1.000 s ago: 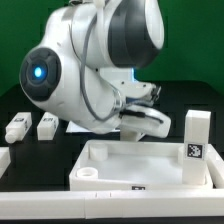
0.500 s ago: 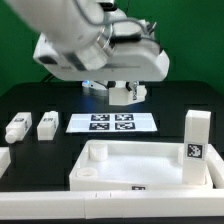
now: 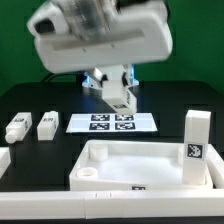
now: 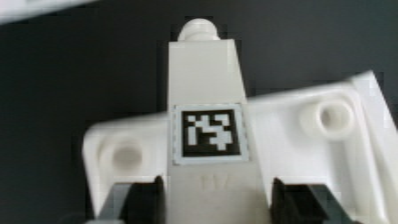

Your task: Assemble desk

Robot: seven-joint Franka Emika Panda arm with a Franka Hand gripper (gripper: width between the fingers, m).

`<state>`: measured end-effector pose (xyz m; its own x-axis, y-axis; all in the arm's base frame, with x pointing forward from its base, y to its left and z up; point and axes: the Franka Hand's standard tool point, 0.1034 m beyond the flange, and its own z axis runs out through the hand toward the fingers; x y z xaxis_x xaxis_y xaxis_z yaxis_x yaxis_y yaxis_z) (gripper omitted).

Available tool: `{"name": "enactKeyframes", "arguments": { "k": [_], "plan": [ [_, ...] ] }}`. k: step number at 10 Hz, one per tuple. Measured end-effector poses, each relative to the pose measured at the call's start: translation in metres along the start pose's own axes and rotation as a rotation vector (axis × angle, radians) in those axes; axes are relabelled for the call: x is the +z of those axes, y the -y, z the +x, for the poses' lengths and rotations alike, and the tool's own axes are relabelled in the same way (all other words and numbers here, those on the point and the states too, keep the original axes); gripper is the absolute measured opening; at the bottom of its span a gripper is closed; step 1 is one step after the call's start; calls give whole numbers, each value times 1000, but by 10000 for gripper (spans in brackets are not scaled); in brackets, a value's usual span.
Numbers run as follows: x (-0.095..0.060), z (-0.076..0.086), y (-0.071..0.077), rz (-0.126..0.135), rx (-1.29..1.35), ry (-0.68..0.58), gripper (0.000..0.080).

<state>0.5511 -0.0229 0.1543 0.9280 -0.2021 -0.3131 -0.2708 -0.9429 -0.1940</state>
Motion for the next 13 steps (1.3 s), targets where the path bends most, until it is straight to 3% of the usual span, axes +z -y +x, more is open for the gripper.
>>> {"name": "enactKeyframes", "arguments": {
  "k": [1, 4, 7, 8, 11, 12, 13],
  "plan": [
    [-6, 7, 4, -19, -39, -64, 281],
    [-5, 14, 2, -35, -38, -259, 281],
    [-19, 39, -10, -91, -107, -550, 281],
    [-20, 36, -14, -89, -81, -618, 281],
    [-18, 38, -21, -127, -84, -736, 281],
    [-18, 42, -21, -124, -86, -722, 281],
    [-25, 52, -22, -141, -107, -761, 281]
  ]
}}
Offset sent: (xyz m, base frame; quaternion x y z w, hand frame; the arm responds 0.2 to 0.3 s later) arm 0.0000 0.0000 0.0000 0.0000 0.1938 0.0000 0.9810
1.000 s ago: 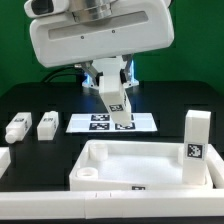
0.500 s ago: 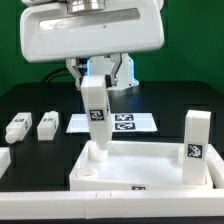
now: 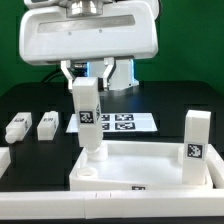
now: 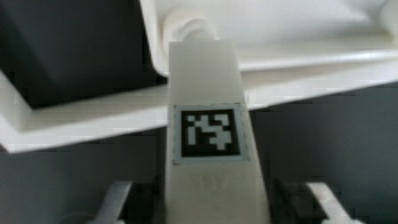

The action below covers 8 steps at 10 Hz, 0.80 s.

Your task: Assemble desk

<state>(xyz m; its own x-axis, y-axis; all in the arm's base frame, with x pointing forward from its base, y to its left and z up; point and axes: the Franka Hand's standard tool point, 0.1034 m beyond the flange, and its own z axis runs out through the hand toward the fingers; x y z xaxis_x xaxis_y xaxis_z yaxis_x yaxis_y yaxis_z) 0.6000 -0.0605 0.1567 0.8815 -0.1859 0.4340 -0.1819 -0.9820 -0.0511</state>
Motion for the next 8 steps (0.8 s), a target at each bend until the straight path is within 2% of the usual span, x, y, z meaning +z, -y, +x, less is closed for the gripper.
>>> {"name": "enactKeyframes", "arguments": {
  "k": [1, 6, 8],
  "plan": [
    [2, 7, -3, -15, -22, -45, 281],
    [4, 5, -6, -18, -19, -42, 281],
    [15, -1, 1, -17, -11, -27, 281]
  ]
}}
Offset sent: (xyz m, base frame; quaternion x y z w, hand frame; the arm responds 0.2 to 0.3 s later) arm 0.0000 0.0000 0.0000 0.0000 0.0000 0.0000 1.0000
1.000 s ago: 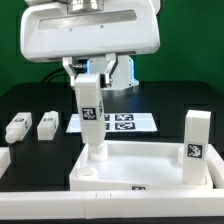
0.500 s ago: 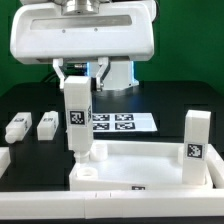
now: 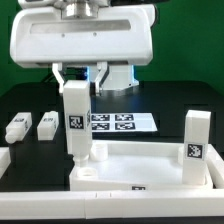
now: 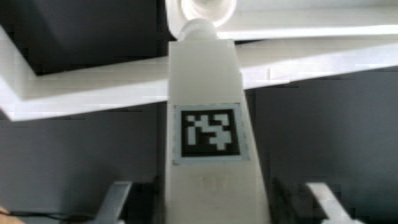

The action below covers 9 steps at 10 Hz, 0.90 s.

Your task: Assemble desk

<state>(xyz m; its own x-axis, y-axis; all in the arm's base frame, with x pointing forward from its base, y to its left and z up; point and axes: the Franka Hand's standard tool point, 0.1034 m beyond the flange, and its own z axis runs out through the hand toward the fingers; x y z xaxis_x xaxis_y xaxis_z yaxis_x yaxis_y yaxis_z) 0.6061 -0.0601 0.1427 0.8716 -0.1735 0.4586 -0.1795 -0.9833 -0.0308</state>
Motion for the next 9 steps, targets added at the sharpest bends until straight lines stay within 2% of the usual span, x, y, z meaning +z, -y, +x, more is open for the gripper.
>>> {"name": "enactKeyframes", "arguments": {
  "k": [6, 9],
  "plan": [
    [7, -13, 2, -3, -8, 23, 281],
    [9, -18, -3, -9, -8, 27, 281]
  ]
}}
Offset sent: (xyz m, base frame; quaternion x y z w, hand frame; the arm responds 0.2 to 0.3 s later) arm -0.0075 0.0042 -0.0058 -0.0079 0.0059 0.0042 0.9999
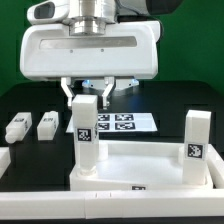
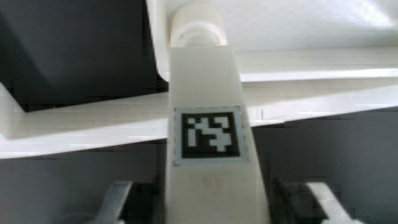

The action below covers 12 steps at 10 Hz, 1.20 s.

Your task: Assemble desk

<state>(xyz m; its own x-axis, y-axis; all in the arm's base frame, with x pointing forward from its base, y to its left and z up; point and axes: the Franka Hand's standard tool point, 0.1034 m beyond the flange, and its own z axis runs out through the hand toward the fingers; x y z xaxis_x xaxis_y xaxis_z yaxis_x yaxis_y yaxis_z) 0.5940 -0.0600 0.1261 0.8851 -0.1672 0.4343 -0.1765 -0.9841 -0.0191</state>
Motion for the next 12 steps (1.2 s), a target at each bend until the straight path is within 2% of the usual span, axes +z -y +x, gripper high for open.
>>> {"name": "enactKeyframes", "arguments": {
  "k": [5, 7, 9, 10, 11, 12],
  "plan": [
    [9, -2, 0, -26, -11, -56, 281],
    [9, -2, -1, -27, -12, -57, 281],
    [9, -2, -1, -27, -12, -56, 537],
    [10, -2, -1, -25, -10, -47, 614],
    [10, 1, 0, 0, 2, 18, 614],
    [7, 12, 2, 22, 26, 63, 642]
  ]
}}
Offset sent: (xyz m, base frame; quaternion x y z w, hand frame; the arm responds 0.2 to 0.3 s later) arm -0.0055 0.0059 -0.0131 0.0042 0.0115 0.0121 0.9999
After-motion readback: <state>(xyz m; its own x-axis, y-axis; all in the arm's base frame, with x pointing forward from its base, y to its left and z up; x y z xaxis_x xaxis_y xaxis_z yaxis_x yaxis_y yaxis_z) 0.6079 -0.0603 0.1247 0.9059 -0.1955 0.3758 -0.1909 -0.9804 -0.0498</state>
